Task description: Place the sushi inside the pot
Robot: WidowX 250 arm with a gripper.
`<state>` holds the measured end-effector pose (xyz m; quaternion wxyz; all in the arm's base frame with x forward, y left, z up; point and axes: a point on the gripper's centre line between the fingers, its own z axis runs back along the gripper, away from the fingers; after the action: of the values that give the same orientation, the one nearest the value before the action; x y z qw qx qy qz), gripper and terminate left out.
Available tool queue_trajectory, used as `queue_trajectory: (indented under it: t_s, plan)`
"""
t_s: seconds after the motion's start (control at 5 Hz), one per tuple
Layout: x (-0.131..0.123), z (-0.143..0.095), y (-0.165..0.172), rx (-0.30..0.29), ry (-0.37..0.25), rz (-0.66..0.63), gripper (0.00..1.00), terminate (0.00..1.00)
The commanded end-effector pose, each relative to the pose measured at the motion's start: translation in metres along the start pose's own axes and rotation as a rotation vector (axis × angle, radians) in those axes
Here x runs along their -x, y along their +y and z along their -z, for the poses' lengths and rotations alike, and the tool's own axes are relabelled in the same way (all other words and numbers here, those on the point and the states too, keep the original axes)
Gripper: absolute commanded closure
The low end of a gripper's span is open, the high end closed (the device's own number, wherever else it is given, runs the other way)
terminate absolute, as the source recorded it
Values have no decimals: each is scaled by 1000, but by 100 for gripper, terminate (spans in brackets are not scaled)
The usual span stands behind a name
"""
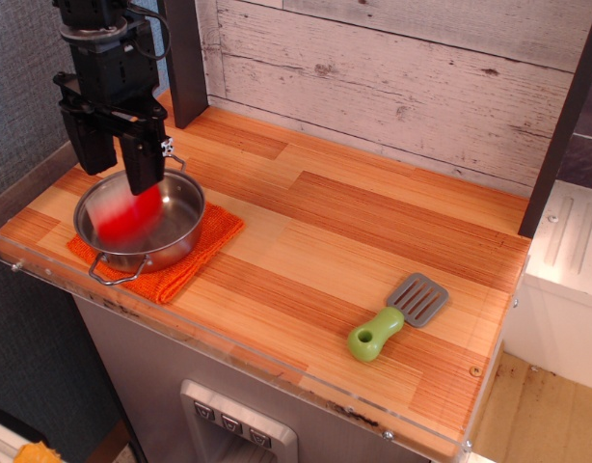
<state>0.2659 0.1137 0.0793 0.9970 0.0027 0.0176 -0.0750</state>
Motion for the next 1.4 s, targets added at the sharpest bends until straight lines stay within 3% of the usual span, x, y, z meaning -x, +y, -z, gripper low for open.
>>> queue_trajectory:
  t_s: [0.0, 0.2, 0.6, 1.2]
  plan:
    - [-11, -28, -8, -16, -85, 33, 0, 0]
    - [-23, -45, -23, 6, -142, 47, 0, 0]
    - [-29, -45, -31, -1, -198, -55, 0, 0]
    - [-28, -48, -27, -5, -206, -97, 0, 0]
